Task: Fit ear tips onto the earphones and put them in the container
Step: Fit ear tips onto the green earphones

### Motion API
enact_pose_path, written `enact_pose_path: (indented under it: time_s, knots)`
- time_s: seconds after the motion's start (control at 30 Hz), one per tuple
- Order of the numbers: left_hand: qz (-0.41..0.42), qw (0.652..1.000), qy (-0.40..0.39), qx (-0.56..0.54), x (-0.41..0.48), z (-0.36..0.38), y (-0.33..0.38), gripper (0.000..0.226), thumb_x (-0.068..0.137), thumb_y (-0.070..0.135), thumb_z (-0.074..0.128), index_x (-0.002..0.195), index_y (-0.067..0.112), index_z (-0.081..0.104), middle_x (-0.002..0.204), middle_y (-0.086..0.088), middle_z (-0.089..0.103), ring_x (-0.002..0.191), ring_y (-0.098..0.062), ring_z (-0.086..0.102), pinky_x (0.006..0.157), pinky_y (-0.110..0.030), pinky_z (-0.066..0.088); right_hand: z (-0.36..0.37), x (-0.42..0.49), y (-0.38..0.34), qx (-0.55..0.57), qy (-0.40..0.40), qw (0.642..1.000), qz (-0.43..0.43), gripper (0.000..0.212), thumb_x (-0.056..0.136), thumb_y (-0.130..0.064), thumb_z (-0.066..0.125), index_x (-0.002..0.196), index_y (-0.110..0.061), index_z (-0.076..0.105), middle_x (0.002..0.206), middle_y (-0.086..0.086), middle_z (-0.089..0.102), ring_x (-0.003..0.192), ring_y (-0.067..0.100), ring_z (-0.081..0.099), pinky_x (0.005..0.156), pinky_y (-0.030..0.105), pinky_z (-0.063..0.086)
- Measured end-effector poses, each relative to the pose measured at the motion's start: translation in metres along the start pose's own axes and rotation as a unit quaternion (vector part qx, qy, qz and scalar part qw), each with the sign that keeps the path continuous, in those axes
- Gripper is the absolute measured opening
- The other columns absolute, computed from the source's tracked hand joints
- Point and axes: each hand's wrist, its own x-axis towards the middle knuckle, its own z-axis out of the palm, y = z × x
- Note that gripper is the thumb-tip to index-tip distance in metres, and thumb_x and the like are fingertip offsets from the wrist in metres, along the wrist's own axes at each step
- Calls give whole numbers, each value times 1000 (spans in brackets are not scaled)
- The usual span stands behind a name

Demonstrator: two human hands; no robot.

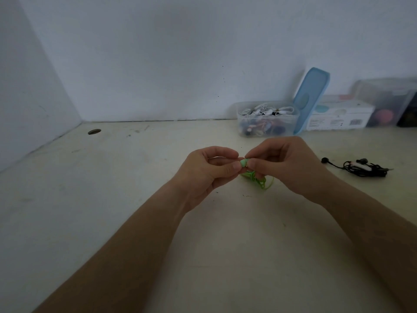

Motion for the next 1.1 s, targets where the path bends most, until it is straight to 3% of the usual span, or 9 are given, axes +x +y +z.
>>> enact_pose_path:
  time_s: [0.57, 0.77, 0.97, 1.1]
  knots:
    - [-17, 998, -21, -59, -1, 0, 0, 23, 64, -3, 69, 86, 4, 66, 80, -14, 73, 76, -21, 74, 71, -23, 60, -2, -1, -1, 116, -38, 992, 37, 18, 75, -10, 70, 91, -4, 72, 80, 12, 75, 62, 15, 65, 66, 24, 59]
    - [-5, 999, -20, -44, -1, 0, -1, 23, 65, -2, 69, 87, 4, 67, 80, -14, 74, 76, -20, 74, 73, -23, 60, -2, 0, 1, 125, -41, 990, 52, 12, 73, -13, 72, 83, -16, 79, 82, 16, 74, 64, 19, 64, 67, 27, 59]
    - [16, 999, -11, -33, 1, 2, -3, 18, 84, -11, 60, 97, 1, 66, 86, -15, 74, 77, -20, 73, 75, -23, 60, -1, 0, 1, 99, -19, 993, 56, 13, 76, -15, 72, 88, -13, 76, 78, 11, 73, 65, 19, 64, 69, 29, 59]
    - [34, 999, 1, 7, 2, 2, -2, 16, 84, -5, 65, 96, 4, 69, 86, -11, 72, 74, -17, 71, 70, -23, 58, -2, 0, -1, 81, -3, 995, 57, 10, 84, -6, 70, 91, -11, 75, 75, 8, 73, 63, 19, 64, 68, 33, 59]
